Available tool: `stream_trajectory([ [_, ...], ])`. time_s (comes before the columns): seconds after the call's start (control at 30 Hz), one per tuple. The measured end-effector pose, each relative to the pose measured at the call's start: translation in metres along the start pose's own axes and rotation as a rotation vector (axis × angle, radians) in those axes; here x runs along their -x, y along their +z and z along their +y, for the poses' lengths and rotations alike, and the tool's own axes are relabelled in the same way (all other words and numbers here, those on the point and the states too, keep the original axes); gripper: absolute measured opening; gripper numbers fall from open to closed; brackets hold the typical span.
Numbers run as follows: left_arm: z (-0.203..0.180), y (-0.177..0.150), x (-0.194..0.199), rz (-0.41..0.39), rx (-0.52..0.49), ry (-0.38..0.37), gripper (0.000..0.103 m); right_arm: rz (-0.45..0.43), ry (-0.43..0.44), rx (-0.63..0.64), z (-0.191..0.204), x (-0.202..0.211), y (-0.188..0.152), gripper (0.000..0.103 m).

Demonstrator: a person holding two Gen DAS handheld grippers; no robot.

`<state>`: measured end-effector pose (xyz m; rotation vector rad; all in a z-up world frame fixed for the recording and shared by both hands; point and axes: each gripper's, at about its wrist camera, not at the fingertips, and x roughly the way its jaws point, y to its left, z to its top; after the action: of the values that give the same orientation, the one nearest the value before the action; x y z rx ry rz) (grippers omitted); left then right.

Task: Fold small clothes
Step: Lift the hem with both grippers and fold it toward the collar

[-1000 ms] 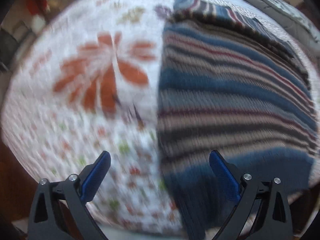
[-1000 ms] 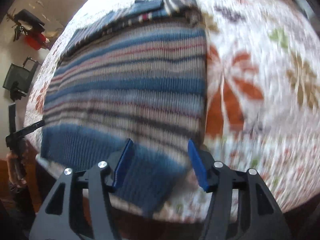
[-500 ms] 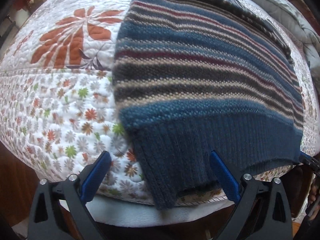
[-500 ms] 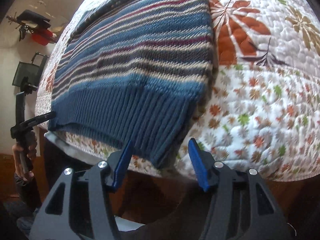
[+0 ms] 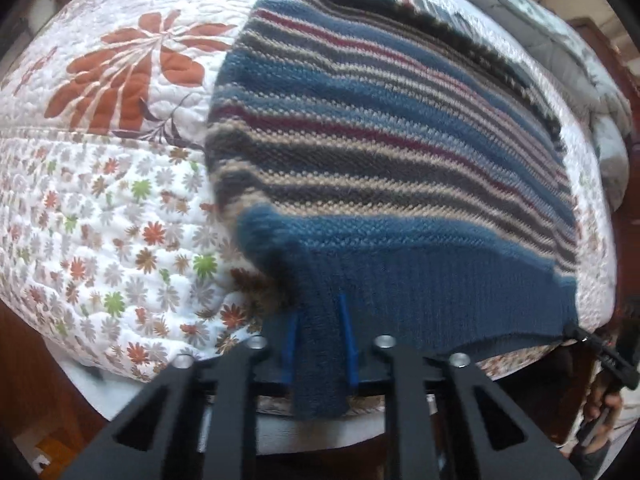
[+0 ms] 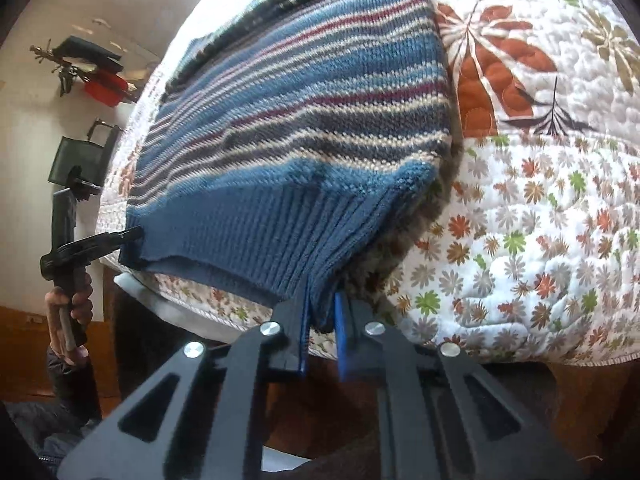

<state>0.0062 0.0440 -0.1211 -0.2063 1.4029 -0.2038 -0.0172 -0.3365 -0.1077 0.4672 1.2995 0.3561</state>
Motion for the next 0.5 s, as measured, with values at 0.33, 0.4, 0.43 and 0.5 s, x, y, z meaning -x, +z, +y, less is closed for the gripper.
stream_trajectory([
  [0.33,0.015,0.047,0.037,-0.121,0.012,-0.07,0.012,-0.069,0.112,-0.022,-0.005,0.028,0.028,0.009],
  [0.4,0.012,0.062,0.043,-0.15,0.002,-0.065,0.012,-0.098,0.12,-0.025,-0.006,0.035,0.042,0.008],
  [0.43,0.013,0.069,0.044,-0.16,-0.003,-0.062,0.012,-0.116,0.118,-0.024,-0.007,0.038,0.052,0.008],
  [0.5,0.012,0.084,0.044,-0.18,-0.001,-0.05,0.012,-0.135,0.114,-0.026,-0.008,0.041,0.067,0.008],
])
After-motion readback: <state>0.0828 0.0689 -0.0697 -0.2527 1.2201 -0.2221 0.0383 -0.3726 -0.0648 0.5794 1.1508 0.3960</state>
